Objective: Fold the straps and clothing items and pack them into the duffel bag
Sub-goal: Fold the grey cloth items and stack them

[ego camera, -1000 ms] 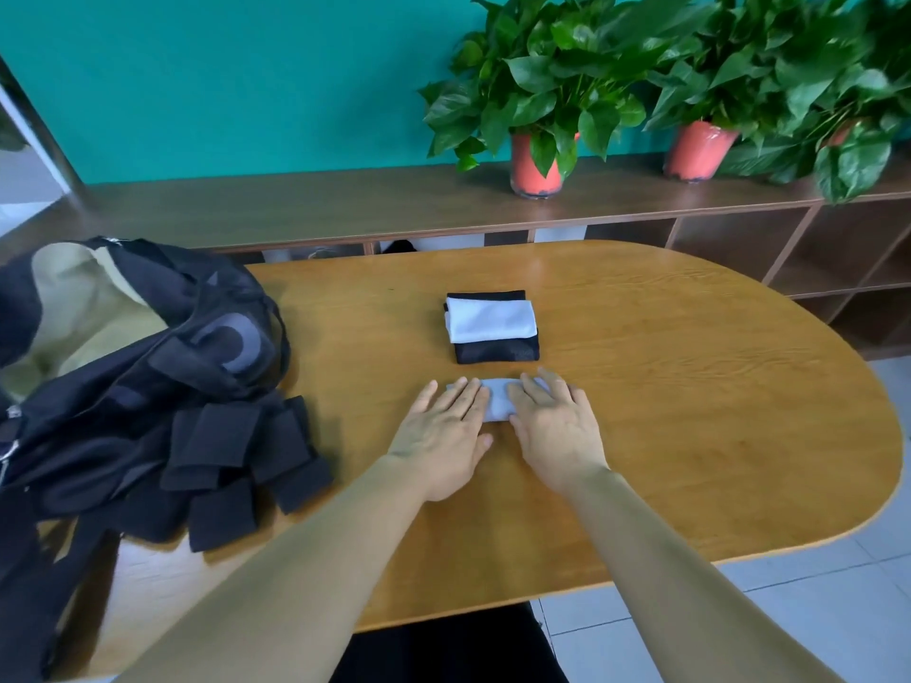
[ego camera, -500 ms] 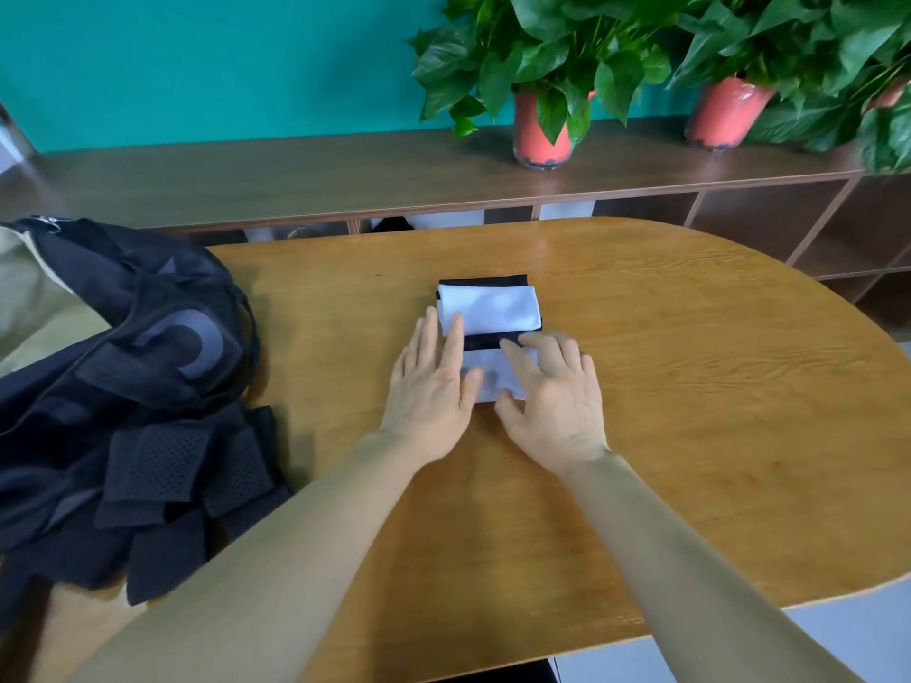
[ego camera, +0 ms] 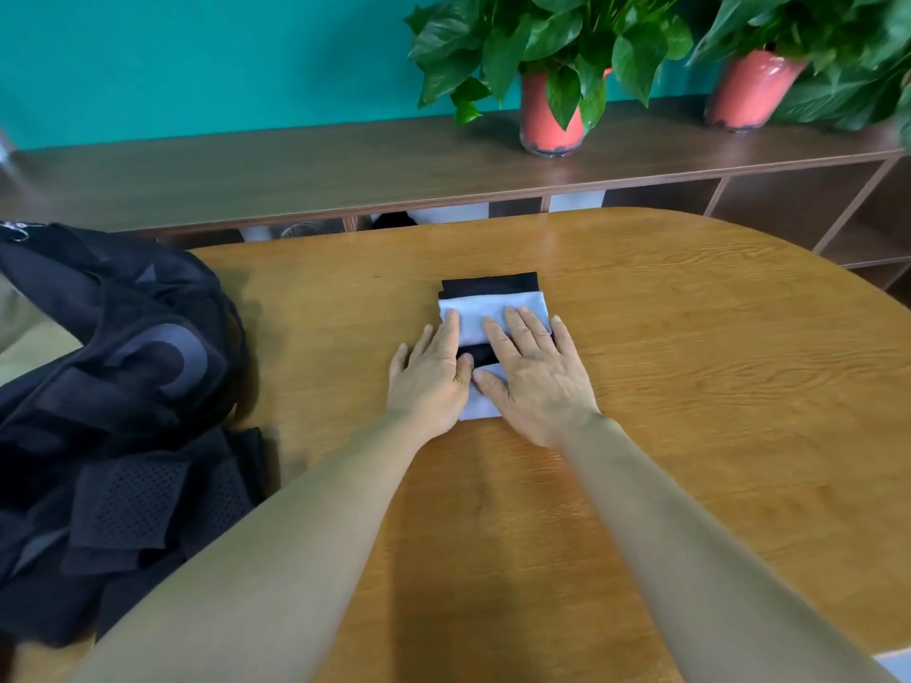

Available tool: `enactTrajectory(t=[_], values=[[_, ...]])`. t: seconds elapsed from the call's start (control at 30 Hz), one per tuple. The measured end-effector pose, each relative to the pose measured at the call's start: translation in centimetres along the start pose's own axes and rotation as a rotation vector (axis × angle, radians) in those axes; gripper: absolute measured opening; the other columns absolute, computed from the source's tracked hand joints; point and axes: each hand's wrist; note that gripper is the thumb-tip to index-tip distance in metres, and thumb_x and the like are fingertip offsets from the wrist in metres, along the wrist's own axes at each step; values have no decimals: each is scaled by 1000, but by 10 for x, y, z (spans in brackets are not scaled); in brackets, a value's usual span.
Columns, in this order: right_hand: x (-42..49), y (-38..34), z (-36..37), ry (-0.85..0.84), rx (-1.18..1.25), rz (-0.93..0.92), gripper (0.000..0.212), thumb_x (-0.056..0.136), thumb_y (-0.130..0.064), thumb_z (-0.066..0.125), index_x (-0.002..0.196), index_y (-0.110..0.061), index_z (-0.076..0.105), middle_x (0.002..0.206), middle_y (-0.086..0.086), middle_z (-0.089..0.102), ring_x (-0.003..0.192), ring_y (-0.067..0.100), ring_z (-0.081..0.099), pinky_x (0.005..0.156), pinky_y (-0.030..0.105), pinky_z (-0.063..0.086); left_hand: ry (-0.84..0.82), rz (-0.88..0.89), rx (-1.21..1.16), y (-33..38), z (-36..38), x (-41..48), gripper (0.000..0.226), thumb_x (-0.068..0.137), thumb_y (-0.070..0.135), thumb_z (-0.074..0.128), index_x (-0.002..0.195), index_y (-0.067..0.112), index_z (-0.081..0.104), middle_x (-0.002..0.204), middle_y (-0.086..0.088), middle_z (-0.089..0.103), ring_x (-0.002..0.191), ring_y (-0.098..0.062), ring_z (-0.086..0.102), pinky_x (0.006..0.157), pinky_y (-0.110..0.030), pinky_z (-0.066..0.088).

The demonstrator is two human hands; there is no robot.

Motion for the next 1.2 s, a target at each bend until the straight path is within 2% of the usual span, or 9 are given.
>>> enactTrajectory(t=[0.23,0.43,0.6,0.87,1.2], values=[[-6,16,2,4,5,-2,66,95,-58,9,151,-26,-5,160,0,-7,145,14,-16,118,41,-10,-27,31,104,10,6,-2,58,103,37,22,153,23,-4,160,9,13,147,-8,1,117,-42,-1],[-36,53,-3,-20,-18,44,66,96,-58,10,151,-27,-6,159,-1,-10,144,12,-18,117,40,-11,-120,101,135,48,21,-10,58,103,39,16,151,21,-11,160,8,8,147,-11,-2,117,-44,-2],[-42,74,-7,-61,-37,16,65,96,-57,8,151,-26,-10,158,-2,-14,143,11,-21,118,39,-11,-150,82,144,70,28,-10,60,103,40,16,151,21,-13,160,8,12,147,-12,-2,116,-44,0],[-22,87,-15,-95,-175,6,60,98,-52,3,149,-25,-16,158,1,-18,143,15,-21,117,42,-10,-257,124,297,69,10,-21,62,102,45,14,150,20,-17,161,5,1,147,-13,-3,117,-46,0],[-18,91,-21,-112,-208,51,58,99,-49,3,149,-26,-17,158,3,-18,143,17,-21,117,43,-10,-253,141,319,67,3,-17,62,102,46,19,150,26,-15,161,5,-5,147,-14,-4,117,-47,1]])
Point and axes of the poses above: each hand's wrist, its own x-axis towards the middle knuckle, its own z-axis out of the palm, y = z × x
